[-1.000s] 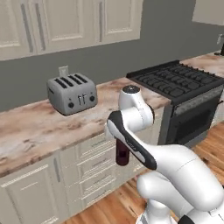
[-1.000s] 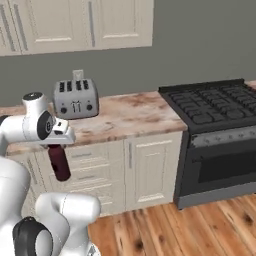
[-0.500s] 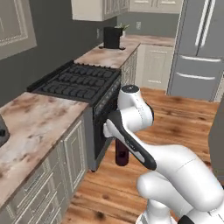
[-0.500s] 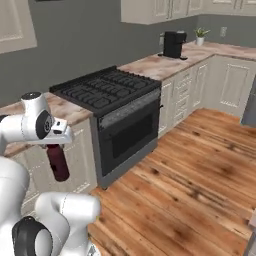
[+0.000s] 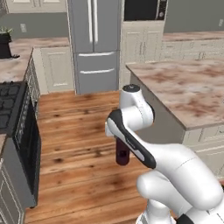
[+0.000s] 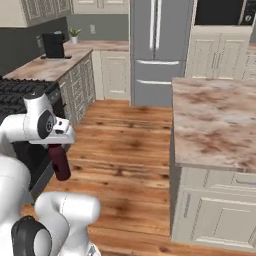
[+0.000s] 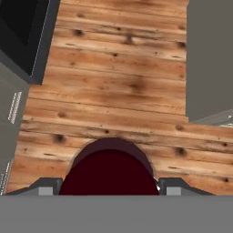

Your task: Place the drinks on the dining counter in a tight cluster.

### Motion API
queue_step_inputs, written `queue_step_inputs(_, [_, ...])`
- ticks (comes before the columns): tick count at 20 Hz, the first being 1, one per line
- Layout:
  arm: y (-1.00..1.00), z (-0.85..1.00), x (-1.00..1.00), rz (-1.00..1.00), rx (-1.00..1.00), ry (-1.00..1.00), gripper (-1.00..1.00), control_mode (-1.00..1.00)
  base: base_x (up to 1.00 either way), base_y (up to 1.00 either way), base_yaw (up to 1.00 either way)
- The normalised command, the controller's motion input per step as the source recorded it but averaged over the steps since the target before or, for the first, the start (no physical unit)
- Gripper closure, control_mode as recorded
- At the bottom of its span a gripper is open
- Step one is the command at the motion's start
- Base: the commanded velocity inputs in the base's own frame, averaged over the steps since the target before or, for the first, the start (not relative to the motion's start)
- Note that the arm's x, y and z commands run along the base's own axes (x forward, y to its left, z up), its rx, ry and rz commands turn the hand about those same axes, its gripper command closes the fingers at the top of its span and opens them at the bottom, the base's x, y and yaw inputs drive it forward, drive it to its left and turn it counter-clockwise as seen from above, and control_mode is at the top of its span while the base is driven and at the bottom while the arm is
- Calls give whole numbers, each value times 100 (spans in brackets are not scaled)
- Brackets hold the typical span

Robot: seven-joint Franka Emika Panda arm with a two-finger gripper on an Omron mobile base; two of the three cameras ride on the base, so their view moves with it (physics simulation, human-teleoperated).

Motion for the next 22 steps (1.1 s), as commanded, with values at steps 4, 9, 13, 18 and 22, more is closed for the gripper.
queue_step_inputs(4, [0,0,0,0,0,0,100,100,35,-43,-18])
queue_step_inputs(9, [0,0,0,0,0,0,100,100,43,-54,0])
queue_step_inputs(13, [0,0,0,0,0,0,100,100,34,-63,0])
queue_step_inputs(18, [0,0,0,0,0,0,100,100,21,-67,0])
queue_step_inputs(22, [0,0,0,0,0,0,100,100,19,-71,0])
